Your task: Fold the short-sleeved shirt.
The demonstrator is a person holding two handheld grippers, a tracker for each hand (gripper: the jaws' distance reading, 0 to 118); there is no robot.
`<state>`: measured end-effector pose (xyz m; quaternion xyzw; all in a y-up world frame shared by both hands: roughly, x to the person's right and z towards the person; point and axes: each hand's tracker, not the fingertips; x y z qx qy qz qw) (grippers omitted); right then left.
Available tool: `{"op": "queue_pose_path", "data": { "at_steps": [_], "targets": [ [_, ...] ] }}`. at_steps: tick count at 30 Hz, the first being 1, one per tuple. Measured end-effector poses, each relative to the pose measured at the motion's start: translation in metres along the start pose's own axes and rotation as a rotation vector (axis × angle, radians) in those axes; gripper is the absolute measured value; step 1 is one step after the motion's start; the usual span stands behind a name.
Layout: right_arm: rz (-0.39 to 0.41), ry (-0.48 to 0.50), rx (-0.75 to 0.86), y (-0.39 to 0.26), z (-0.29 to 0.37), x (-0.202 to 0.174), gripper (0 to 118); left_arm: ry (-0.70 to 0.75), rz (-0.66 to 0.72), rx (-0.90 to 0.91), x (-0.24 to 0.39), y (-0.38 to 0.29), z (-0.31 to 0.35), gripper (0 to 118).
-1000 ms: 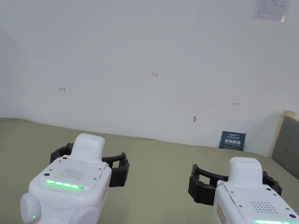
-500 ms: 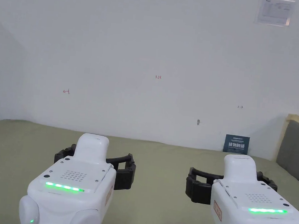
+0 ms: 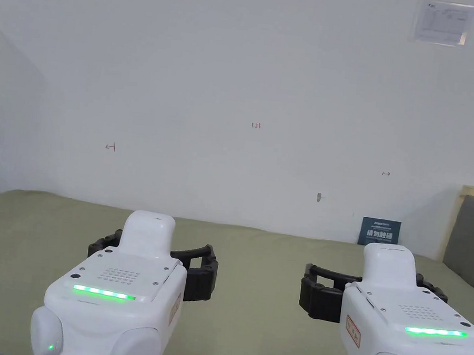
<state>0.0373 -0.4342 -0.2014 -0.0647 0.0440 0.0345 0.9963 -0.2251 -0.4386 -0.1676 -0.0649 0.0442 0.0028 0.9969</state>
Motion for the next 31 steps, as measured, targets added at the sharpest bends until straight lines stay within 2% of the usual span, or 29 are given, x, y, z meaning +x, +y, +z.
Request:
{"op": "queue_pose_path", "data": {
  "at_steps": [3, 7, 9, 13, 16, 18, 20, 22, 31],
  "targets": [
    [-0.022, -0.006, -0.019, 0.001, -0.001, 0.001, 118, -0.011, 0.012, -0.001, -0.001, 0.001, 0.0, 105],
    [0.018, -0.031, 0.003, -0.004, -0.002, -0.002, 118, -0.011, 0.003, 0.002, 0.0, 0.001, 0.001, 105],
    [0.01, -0.072, -0.013, -0.004, -0.005, -0.004, 117, -0.019, 0.004, -0.003, 0.001, 0.0, 0.002, 105],
    [-0.072, -0.056, -0.048, -0.003, -0.01, 0.008, 117, -0.024, -0.003, -0.007, 0.003, 0.0, 0.002, 105],
    [-0.082, 0.043, -0.122, -0.001, -0.008, 0.016, 118, -0.026, -0.003, -0.008, 0.002, 0.0, 0.002, 105],
    [-0.095, 0.037, -0.112, -0.001, -0.008, 0.017, 118, -0.022, -0.004, -0.007, 0.003, 0.001, 0.002, 105],
    [-0.082, 0.017, -0.094, -0.004, -0.008, 0.014, 118, -0.018, 0.003, -0.004, 0.002, 0.002, 0.001, 105],
    [-0.054, -0.048, -0.076, -0.006, -0.009, 0.01, 118, -0.015, 0.012, -0.007, 0.001, 0.002, 0.0, 105],
    [0.01, -0.043, -0.054, -0.005, -0.004, 0.002, 118, -0.007, 0.008, -0.019, -0.001, -0.001, -0.001, 105]
  ]
}}
